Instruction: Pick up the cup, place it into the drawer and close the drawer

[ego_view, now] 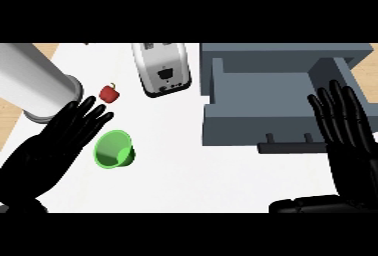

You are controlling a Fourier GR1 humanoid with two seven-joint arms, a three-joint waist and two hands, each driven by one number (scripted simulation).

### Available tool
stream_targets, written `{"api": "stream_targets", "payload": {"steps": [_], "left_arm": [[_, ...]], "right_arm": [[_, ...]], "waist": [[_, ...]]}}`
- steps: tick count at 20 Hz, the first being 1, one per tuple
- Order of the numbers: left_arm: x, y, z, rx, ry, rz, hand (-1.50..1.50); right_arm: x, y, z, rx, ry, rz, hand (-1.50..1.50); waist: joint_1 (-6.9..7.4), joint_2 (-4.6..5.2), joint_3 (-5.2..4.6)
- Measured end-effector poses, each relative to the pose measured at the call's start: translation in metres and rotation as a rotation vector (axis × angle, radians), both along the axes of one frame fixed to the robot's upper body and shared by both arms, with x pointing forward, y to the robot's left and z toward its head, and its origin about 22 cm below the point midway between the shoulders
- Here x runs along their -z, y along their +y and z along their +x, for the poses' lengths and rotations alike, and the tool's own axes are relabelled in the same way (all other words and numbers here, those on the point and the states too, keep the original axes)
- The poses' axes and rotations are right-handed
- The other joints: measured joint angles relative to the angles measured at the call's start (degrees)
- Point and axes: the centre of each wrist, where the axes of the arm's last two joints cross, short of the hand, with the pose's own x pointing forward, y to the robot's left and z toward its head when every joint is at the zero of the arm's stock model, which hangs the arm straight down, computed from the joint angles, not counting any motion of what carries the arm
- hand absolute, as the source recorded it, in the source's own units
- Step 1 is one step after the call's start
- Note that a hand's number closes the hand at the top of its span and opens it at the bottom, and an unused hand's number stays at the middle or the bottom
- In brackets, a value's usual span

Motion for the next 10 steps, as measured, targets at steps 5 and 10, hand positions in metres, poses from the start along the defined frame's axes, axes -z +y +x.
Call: {"api": "stream_targets", "payload": {"steps": [5,10], "left_arm": [[0.002,0.014,0.013,0.061,0.031,-0.019,-1.5],[0.009,0.019,0.016,0.071,0.055,-0.014,-1.5]], "right_arm": [[-0.002,0.0,0.008,-0.003,0.011,0.005,-1.5],[-0.007,-0.002,0.013,-0.003,0.013,0.008,-1.5]], "waist": [[0.24,-0.08,0.03],[0.34,-0.11,0.05]]}}
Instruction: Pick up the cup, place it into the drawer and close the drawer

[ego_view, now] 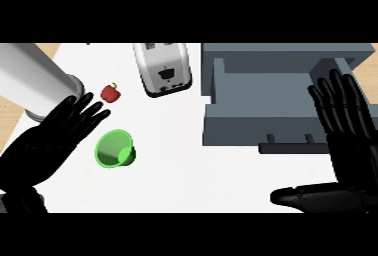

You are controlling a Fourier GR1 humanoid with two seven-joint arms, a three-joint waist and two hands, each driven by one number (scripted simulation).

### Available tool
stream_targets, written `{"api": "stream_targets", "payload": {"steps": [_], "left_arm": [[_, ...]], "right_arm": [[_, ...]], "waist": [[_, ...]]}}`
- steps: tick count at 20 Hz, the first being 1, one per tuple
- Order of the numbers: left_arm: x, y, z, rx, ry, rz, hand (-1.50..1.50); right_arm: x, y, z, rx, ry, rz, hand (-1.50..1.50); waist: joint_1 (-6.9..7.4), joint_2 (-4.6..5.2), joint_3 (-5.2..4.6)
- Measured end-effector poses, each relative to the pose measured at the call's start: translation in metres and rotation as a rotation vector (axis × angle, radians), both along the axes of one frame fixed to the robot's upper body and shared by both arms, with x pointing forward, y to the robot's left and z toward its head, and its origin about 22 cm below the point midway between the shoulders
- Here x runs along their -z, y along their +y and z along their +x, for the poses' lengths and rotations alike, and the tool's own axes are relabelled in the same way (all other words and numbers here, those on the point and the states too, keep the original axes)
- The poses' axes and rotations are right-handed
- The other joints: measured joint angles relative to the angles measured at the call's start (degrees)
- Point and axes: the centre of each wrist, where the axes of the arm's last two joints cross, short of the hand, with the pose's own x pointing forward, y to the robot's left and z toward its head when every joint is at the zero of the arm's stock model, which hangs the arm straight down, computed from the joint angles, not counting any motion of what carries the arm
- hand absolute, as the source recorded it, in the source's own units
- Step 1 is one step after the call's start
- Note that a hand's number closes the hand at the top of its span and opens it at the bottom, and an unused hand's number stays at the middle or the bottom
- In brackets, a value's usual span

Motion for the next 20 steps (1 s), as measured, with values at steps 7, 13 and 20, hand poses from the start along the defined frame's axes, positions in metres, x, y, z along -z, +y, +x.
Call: {"api": "stream_targets", "payload": {"steps": [7,13,20], "left_arm": [[0.01,-0.002,0.001,-0.016,0.016,0.021,-1.5],[0.015,0.01,0.005,-0.04,0.042,0.041,-1.5],[0.038,0.025,0.01,-0.072,0.084,0.101,-1.5]], "right_arm": [[0.004,-0.004,0.002,-0.004,-0.006,0.008,-1.5],[0.002,-0.003,0.0,0.001,-0.012,0.007,-1.5],[0.005,-0.007,0.009,0.006,-0.019,0.0,-1.5]], "waist": [[0.01,-0.02,0.01],[0.01,-0.03,0.0],[-0.01,0.01,0.0]]}}
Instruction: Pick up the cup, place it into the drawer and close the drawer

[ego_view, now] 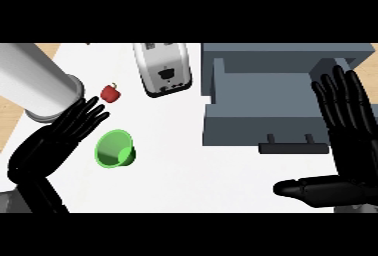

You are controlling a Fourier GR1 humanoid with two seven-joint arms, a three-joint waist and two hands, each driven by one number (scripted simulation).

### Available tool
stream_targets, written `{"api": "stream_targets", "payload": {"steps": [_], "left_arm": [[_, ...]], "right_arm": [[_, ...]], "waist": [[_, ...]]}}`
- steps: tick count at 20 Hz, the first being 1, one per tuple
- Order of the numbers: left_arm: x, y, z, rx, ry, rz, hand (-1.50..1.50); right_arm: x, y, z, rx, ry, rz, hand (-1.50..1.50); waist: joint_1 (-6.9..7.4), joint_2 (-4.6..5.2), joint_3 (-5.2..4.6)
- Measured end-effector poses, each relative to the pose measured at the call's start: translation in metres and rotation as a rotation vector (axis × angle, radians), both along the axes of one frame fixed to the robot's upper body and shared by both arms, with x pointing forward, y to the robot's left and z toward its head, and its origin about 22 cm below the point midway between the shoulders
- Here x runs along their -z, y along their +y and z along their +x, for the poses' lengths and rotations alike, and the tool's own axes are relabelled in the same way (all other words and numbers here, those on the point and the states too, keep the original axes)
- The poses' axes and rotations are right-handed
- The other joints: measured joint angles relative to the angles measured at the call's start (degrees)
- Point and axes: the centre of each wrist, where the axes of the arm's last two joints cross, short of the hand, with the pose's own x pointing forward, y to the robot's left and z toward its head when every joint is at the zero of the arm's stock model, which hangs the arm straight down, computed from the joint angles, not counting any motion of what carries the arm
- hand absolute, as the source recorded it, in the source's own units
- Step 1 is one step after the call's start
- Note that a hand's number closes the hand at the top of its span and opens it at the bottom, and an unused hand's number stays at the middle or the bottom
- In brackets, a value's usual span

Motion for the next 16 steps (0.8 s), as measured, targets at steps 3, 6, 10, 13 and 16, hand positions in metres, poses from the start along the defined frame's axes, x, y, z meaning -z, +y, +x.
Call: {"api": "stream_targets", "payload": {"steps": [3,6,10,13,16], "left_arm": [[0.016,0.006,0.002,-0.023,0.016,0.022,-1.5],[0.03,0.006,0.009,-0.05,0.027,0.036,-1.5],[0.047,0.016,0.017,-0.073,0.036,0.053,-1.5],[0.059,0.02,0.016,-0.08,0.045,0.07,-1.5],[0.074,0.022,0.018,-0.095,0.07,0.092,-1.5]], "right_arm": [[-0.005,0.003,-0.004,-0.008,0.001,-0.002,-1.5],[-0.009,0.0,-0.006,-0.016,0.008,-0.001,-1.5],[-0.008,0.0,-0.007,-0.015,0.014,0.002,-1.5],[-0.007,-0.002,-0.002,-0.017,0.01,-0.005,-1.5],[-0.007,-0.003,-0.006,-0.019,0.011,-0.001,-1.5]], "waist": [[-0.07,0.0,0.0],[-0.13,0.0,-0.02],[-0.15,0.01,-0.01],[-0.1,0.01,-0.02],[-0.15,0.02,-0.01]]}}
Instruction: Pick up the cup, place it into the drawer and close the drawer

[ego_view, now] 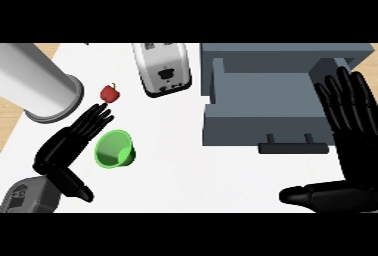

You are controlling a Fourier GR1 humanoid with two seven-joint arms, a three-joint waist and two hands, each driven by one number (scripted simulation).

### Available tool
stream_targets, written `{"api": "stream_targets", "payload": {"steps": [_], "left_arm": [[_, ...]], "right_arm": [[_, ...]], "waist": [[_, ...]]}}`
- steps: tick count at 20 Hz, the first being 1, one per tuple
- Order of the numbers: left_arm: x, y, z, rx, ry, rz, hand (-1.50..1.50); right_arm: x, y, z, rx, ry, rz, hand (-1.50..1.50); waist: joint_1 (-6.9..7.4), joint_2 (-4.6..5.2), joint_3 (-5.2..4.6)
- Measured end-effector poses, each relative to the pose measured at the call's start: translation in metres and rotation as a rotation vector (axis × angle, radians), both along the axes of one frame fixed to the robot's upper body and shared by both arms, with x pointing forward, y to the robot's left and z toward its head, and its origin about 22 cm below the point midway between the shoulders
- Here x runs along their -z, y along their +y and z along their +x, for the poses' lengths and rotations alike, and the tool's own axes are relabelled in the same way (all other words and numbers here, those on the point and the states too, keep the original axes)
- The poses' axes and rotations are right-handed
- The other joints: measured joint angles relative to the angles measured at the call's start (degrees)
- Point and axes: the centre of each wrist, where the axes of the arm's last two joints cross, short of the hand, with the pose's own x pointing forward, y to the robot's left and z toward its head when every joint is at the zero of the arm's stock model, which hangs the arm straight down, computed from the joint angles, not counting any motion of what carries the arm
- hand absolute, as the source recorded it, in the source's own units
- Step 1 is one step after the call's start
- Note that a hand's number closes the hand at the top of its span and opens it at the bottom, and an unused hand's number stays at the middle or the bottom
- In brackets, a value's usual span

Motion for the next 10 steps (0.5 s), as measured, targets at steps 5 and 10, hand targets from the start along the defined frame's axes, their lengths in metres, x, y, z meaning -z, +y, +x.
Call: {"api": "stream_targets", "payload": {"steps": [5,10], "left_arm": [[0.02,0.009,0.008,-0.036,0.033,0.048,-1.5],[0.04,0.008,0.011,-0.065,0.059,0.076,-1.5]], "right_arm": [[-0.008,0.002,0.001,0.0,-0.001,-0.001,-1.5],[-0.008,0.004,0.0,-0.004,-0.002,0.0,-1.5]], "waist": [[-0.16,0.05,-0.02],[-0.24,0.07,-0.03]]}}
